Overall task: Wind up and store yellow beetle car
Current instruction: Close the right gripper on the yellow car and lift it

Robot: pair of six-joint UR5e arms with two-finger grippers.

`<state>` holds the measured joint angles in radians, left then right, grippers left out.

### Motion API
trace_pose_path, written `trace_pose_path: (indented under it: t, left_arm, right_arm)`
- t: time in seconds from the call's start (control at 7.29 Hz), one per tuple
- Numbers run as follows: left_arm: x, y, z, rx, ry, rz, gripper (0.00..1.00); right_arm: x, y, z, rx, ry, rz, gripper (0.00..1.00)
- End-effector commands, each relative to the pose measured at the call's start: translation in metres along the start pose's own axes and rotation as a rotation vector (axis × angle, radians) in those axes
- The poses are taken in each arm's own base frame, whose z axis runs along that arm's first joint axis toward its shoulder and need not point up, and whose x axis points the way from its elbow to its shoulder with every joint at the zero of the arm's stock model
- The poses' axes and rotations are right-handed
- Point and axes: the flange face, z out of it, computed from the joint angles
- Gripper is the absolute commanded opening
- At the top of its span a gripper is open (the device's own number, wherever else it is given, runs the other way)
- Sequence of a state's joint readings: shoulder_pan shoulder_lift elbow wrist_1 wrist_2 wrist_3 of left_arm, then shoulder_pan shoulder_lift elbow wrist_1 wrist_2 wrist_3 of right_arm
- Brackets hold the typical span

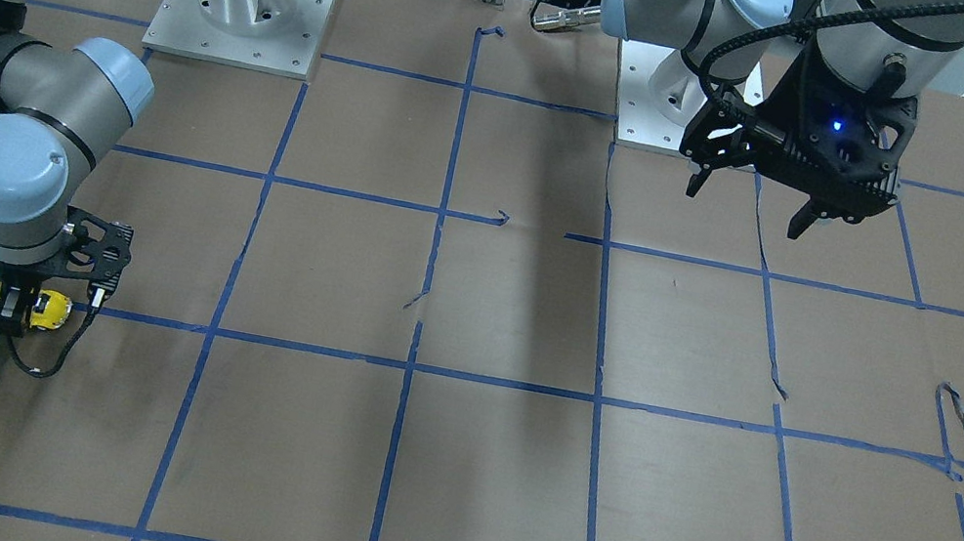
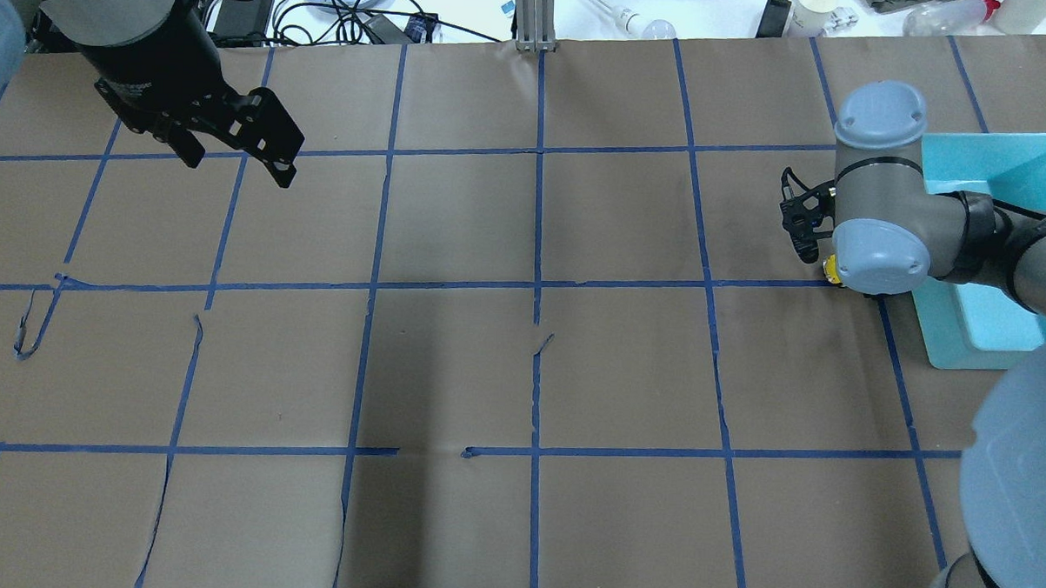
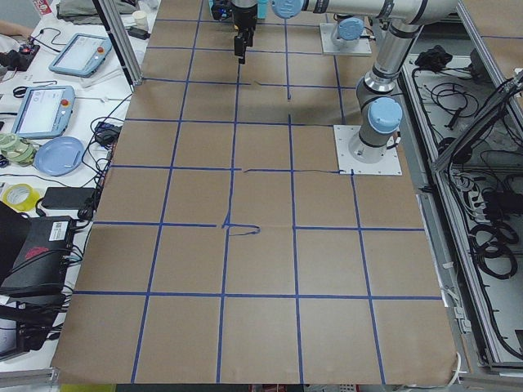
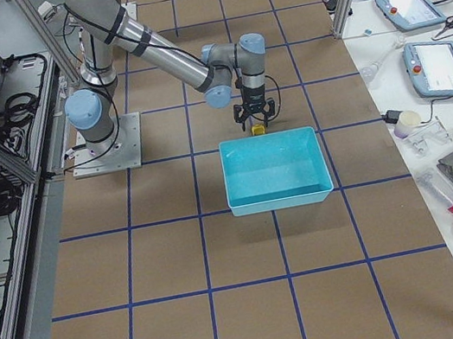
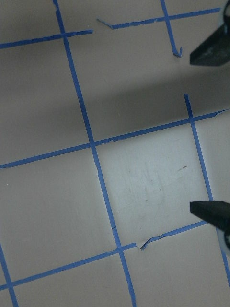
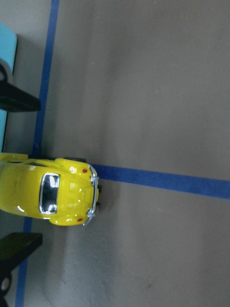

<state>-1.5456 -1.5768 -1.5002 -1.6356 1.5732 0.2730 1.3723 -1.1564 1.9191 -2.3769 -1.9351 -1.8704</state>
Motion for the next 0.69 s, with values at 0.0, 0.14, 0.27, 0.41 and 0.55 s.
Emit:
trace_pose_path:
  t: [0.0, 0.14, 0.27, 0.41, 0.55]
  left_arm:
    - [0.004, 0.005, -0.002, -0.008, 0.000, 0.005, 1.00]
    - [0.003, 0.005, -0.002, -0.009, -0.003, 0.004, 1.00]
    - [0.003, 0.006, 0.000, -0.014, -0.001, 0.005, 1.00]
    - [0.004, 0.006, 0.000, -0.018, -0.002, 0.007, 1.00]
    - [0.003, 0.007, 0.003, -0.023, 0.001, 0.005, 1.00]
  right_arm:
    - [0.003, -0.003, 0.011, -0.006, 0.011, 0.015, 0.89]
    - [0.003, -0.003, 0.012, -0.009, 0.010, 0.017, 0.81]
    - [0.003, -0.002, 0.012, -0.009, 0.011, 0.017, 0.51]
    - [0.002, -0.002, 0.007, 0.004, 0.015, 0.019, 0.20]
    - [0.002, -0.008, 0.001, 0.011, 0.026, 0.023, 0.00]
